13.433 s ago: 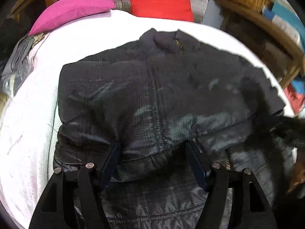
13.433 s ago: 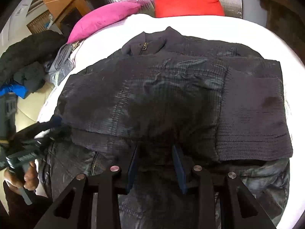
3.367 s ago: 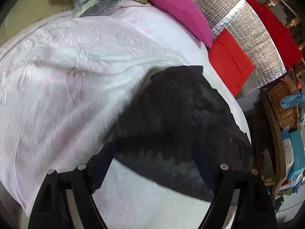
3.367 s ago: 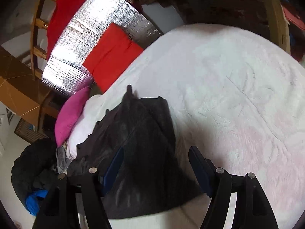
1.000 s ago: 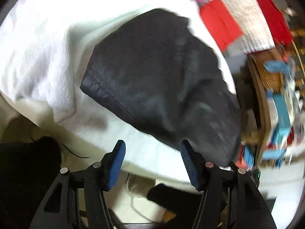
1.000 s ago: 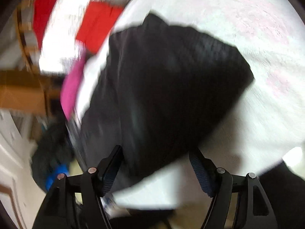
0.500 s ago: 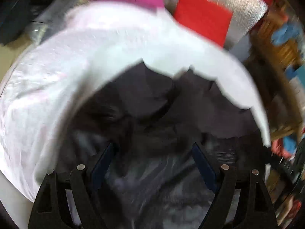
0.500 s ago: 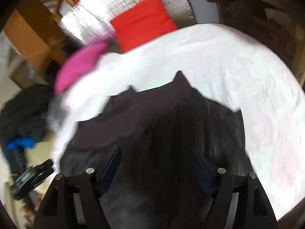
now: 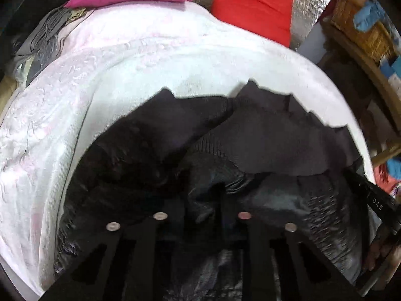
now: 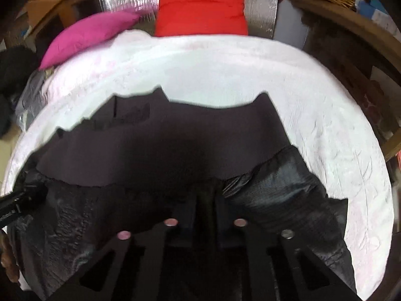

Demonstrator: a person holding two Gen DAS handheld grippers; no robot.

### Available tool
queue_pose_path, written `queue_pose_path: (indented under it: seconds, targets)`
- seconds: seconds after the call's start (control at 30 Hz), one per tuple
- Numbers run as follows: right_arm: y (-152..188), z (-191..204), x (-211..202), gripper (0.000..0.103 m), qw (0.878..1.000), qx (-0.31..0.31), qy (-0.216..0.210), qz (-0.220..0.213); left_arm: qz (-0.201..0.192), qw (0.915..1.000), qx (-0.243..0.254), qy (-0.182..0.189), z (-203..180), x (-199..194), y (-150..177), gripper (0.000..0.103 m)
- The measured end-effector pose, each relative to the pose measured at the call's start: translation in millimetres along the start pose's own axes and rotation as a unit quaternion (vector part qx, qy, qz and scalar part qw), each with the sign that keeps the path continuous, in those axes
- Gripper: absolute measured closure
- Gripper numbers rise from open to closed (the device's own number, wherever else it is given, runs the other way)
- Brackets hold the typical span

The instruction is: Fold large clothes

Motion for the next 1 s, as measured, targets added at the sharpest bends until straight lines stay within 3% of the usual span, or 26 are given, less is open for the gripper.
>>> queue_pose_path:
  seconds: [0.13,0.27,0.3,0.37,0.43,0.53,0.63,0.67,0.73,0.8,0.83,0.93,1.0]
  targets:
    - [-18,-4,-1,0.094,1.0,0.016,-0.018,-0.01,-0.028,0.9995,-0.012,0.002,-4,0,-21,0.088]
    - [-34,-11,12,0.094,0.999,0.041,-0.032,-0.008,-0.028,0.9993,-0.026,-0.002,3,13,-30,0.087]
    - [-36,-13,14,0.094,0.999,0.042,-0.03,-0.008,-0.026,0.9994,-0.022,-0.004,3,1,-22,0.087]
    - [-36,-13,29,0.094,0.999,0.04,-0.021,0.003,-0.008,0.9997,-0.003,-0.021,-1,8,-20,0.072]
    - [-32,-15,34,0.095,0.998,0.045,-0.027,0.015,0.003,0.9998,0.007,-0.017,-2,7,-17,0.067]
    - [-33,-28,15,0.092,0.993,0.08,-0.075,0.036,0.016,0.9994,-0.003,0.032,10,-8,-15,0.043]
    - [-44,-49,-4,0.092,0.984,0.125,-0.128,0.025,-0.021,0.9968,-0.049,0.059,43,-38,-15,0.028]
    - [-47,-62,-18,0.09,0.981,0.139,-0.134,0.005,-0.035,0.9957,-0.065,0.057,57,-48,-14,0.023]
    - [-50,-86,-35,0.073,0.98,0.157,-0.12,-0.03,-0.044,0.9941,-0.092,0.037,82,-55,-10,0.023]
    - [-49,-106,-41,0.011,0.976,0.179,-0.111,-0.054,-0.034,0.9906,-0.132,0.014,110,-53,-1,0.023]
    - [-48,-115,-41,0.012,0.974,0.188,-0.107,-0.066,-0.029,0.9885,-0.148,0.014,119,-50,2,0.023]
    - [-48,-120,-24,0.014,0.974,0.194,-0.115,-0.034,-0.019,0.982,-0.186,0.027,138,-43,12,0.023]
    - [-47,-117,-9,0.025,0.975,0.194,-0.107,-0.017,-0.019,0.9805,-0.191,0.042,140,-36,12,0.023]
Point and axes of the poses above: each gripper's, at about its wrist camera, not at the fingertips, and x roughly the way its jaws point, z to its left, y to its underside, the point moved 3 cm from there along x, roughly the way its jaws point, and after that the axes turned 9 degrees about x, right-handed, at the moved point
